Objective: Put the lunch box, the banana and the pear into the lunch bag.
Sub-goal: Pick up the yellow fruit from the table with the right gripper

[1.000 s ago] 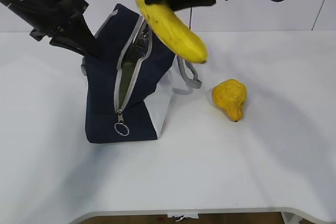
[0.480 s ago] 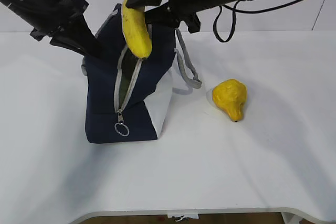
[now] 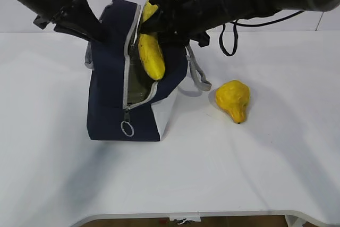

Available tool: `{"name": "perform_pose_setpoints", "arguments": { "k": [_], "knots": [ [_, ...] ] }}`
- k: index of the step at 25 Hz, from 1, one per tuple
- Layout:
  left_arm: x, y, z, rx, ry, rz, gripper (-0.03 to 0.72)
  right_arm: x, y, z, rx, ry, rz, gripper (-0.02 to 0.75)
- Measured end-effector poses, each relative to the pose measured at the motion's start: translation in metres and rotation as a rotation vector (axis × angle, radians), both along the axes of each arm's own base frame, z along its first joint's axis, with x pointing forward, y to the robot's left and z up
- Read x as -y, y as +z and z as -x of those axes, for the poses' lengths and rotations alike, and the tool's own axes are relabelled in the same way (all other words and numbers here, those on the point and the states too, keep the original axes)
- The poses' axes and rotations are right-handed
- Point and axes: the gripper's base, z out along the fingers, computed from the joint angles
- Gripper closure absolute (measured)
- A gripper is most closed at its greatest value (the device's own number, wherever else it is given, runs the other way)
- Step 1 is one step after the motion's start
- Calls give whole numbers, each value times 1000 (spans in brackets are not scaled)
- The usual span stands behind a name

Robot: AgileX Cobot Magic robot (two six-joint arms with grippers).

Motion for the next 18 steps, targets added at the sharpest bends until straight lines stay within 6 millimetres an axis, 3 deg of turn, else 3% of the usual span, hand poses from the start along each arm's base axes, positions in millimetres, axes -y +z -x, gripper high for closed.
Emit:
{"name": "perform_pose_setpoints", "arguments": {
  "k": [8, 15, 18],
  "knots": [
    [5, 7, 0, -9, 15, 81, 673, -15, -3, 5, 13, 26, 5, 385],
    [5, 7, 0, -9, 15, 85, 673, -14, -4, 5, 29, 42, 40, 204],
    [5, 7, 0, -9, 15, 82, 673, -10, 0, 9, 64, 85, 111, 185]
  ]
}}
